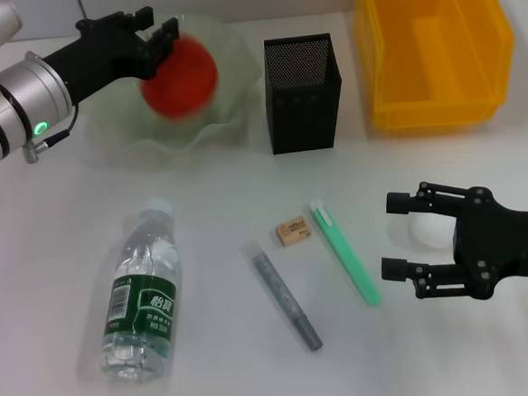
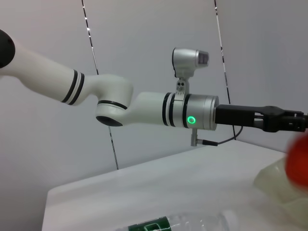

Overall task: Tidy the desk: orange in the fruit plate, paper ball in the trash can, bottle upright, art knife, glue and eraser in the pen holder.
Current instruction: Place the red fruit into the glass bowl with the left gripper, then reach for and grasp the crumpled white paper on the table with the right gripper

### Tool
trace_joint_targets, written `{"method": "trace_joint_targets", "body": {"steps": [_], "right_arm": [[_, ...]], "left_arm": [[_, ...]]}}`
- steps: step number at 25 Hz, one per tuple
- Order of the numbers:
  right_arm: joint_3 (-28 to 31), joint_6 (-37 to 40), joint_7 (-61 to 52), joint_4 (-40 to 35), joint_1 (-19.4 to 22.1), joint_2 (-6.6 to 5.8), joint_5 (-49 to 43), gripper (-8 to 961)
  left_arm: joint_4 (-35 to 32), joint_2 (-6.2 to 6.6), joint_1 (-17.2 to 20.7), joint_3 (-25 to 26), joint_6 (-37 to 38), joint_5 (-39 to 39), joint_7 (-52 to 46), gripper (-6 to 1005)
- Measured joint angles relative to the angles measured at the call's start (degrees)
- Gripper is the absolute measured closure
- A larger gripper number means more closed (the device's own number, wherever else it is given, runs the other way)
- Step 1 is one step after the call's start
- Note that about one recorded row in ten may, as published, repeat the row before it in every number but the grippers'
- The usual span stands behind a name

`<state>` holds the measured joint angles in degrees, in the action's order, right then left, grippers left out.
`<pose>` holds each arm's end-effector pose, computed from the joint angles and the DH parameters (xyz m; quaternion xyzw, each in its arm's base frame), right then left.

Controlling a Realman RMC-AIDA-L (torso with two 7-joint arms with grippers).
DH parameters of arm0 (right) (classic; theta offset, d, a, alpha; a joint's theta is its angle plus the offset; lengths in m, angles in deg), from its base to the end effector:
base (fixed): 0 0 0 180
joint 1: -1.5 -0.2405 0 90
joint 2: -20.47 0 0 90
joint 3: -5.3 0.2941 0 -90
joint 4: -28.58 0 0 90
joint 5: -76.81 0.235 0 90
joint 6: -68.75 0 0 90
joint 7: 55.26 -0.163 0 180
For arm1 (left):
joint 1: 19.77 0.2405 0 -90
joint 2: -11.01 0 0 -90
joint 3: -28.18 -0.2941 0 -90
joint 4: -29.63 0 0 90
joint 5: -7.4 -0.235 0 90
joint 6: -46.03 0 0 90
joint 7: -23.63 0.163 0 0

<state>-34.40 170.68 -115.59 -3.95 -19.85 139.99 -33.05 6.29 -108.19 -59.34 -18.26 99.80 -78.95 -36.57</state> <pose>0.3211 0.2923 -0.0439 -0.9331 0.1309 0.3199 0.0990 -0.2789 0.4784 -0.0492 -0.8678 -0.2108 -0.2511 0.3736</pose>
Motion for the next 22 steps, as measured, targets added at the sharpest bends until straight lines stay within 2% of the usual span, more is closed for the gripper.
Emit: {"method": "trace_joint_targets", "body": {"steps": [3, 6, 8, 9, 10, 11, 12, 13, 14, 15, 16, 17, 18, 19, 20, 21, 22], "right_arm": [[0.14, -0.04, -0.88, 0.04, 0.02, 0.0, 1.23, 129], [1.04, 0.01, -5.75, -1.52, 0.76, -0.18, 5.01, 129], [1.58, 1.01, -17.51, -10.3, 2.17, -0.27, 5.9, 128], [1.58, 1.01, -17.51, -10.3, 2.17, -0.27, 5.9, 128], [1.26, 1.33, -28.81, -21.85, 3.0, -0.11, 3.74, 128], [1.26, 1.33, -28.81, -21.85, 3.0, -0.11, 3.74, 129], [0.51, 1.83, -40.28, -33.28, 2.69, -0.1, 0.12, 129], [0.51, 1.83, -40.28, -33.28, 2.69, -0.1, 0.12, 130], [-0.16, 2.44, -46.12, -39.08, 1.97, -0.15, -2.6, 131], [-2.73, 4.4, -57.68, -49.33, -0.9, -0.35, -9.78, 132], [-2.73, 4.4, -57.68, -49.33, -0.9, -0.35, -9.78, 132], [-6.39, 6.03, -66.87, -55.83, -4.31, -0.4, -18.43, 133], [-6.39, 6.03, -66.87, -55.83, -4.31, -0.4, -18.43, 134], [-8.96, 6.29, -70.82, -57.98, -6.03, -0.42, -22.96, 136], [-14.29, 6.5, -76.78, -59.1, -9.21, -0.4, -30.11, 137], [-14.29, 6.5, -76.78, -59.1, -9.21, -0.4, -30.11, 138], [-16.92, 6.2, -79.08, -58.64, -10.64, -0.39, -33.14, 139]], "left_arm": [[0.17, 0.0, -0.11, -0.06, -0.02, 0.07, 0.0, 690], [-1.35, 0.16, 1.74, -0.08, 2.65, 1.49, -0.57, 621], [-1.35, 0.16, 1.74, -0.08, 2.65, 1.49, -0.57, 575], [-1.35, 0.16, 1.74, -0.08, 2.65, 1.49, -0.57, 553], [-1.35, 0.16, 1.74, -0.08, 2.65, 1.49, -0.57, 530], [-5.71, 0.63, 8.1, 0.24, 12.48, 1.75, -2.87, 507], [-5.71, 0.63, 8.1, 0.24, 12.48, 1.75, -2.87, 402], [-7.65, 0.7, 14.05, 0.1, 20.62, 1.73, -0.06, 296], [-7.65, 0.7, 14.05, 0.1, 20.62, 1.73, -0.06, 267], [-7.87, 0.78, 18.2, 0.01, 24.37, 1.73, 2.9, 238], [-7.7, 0.78, 22.47, 0.17, 27.68, 1.72, 6.18, 209], [-7.7, 0.78, 22.47, 0.17, 27.68, 1.72, 6.18, 180], [-7.58, 0.78, 23.25, 0.29, 28.29, 1.72, 6.89, 151], [-7.33, 0.72, 25.2, 0.55, 29.66, 1.72, 8.4, 152], [-7.33, 0.72, 25.2, 0.55, 29.66, 1.72, 8.4, 153], [-7.03, 0.62, 27.71, 0.88, 30.82, 1.71, 9.79, 155], [-6.72, 0.63, 28.6, 0.97, 30.89, 1.72, 9.85, 156]]}}
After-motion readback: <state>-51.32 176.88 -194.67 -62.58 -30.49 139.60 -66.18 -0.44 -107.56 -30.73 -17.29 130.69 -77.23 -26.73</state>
